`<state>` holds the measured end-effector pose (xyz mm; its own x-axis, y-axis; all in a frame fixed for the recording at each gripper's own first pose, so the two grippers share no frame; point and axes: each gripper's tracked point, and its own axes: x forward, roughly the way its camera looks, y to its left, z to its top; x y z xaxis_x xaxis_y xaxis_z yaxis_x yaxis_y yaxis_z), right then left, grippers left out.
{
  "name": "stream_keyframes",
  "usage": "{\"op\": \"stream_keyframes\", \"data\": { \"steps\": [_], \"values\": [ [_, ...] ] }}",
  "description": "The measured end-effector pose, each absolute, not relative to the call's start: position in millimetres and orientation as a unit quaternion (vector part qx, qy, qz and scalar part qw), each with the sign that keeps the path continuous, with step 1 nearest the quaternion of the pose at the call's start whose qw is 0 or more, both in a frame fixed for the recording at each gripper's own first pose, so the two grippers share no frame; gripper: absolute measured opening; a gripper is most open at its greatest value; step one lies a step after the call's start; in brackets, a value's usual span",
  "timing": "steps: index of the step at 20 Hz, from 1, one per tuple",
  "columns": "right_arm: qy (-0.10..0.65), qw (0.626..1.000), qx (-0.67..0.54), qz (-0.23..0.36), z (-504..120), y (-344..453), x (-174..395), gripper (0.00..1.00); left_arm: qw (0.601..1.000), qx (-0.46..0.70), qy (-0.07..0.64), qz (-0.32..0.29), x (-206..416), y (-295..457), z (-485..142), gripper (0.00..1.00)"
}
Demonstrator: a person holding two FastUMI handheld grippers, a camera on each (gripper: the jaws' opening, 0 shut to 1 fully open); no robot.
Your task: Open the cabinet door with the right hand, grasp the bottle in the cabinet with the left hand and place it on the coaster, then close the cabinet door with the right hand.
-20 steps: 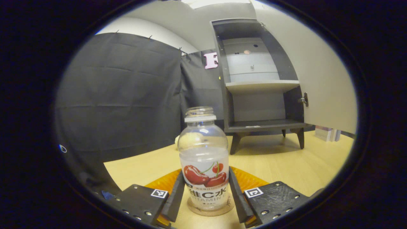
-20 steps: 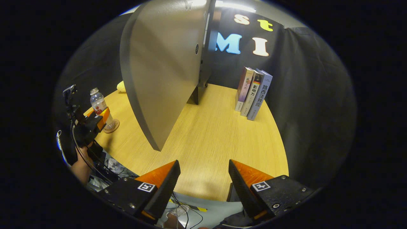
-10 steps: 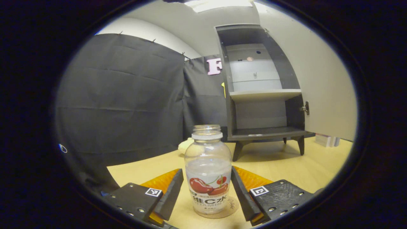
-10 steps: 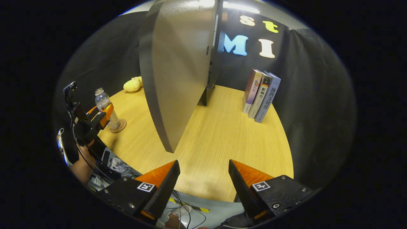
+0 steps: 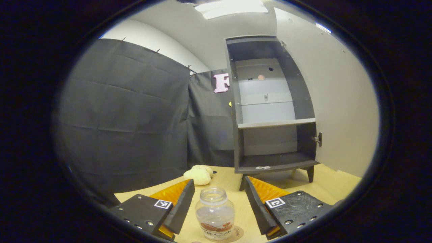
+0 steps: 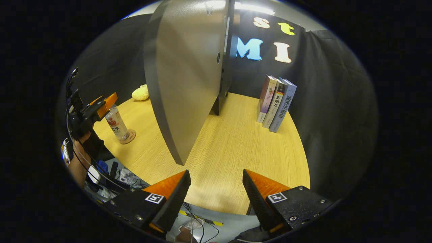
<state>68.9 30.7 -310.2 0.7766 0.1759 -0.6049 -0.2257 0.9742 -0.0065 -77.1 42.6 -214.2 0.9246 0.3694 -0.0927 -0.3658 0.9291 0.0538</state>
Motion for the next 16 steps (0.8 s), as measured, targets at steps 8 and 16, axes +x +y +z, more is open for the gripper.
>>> {"op": "stream_keyframes", "data": {
  "steps": [8,16],
  "values": [
    [0.264,0.961,0.017,0.082,-255.1,13.1,83.4,0.95,0.98,0.118,0.058,0.151,-44.3,42.3,-115.5,0.9],
    [0.176,0.981,0.076,0.029,-169.3,-31.5,113.1,0.95,0.992,-0.004,0.102,0.076,-7.3,-4.9,-53.8,0.85]
  ]
}}
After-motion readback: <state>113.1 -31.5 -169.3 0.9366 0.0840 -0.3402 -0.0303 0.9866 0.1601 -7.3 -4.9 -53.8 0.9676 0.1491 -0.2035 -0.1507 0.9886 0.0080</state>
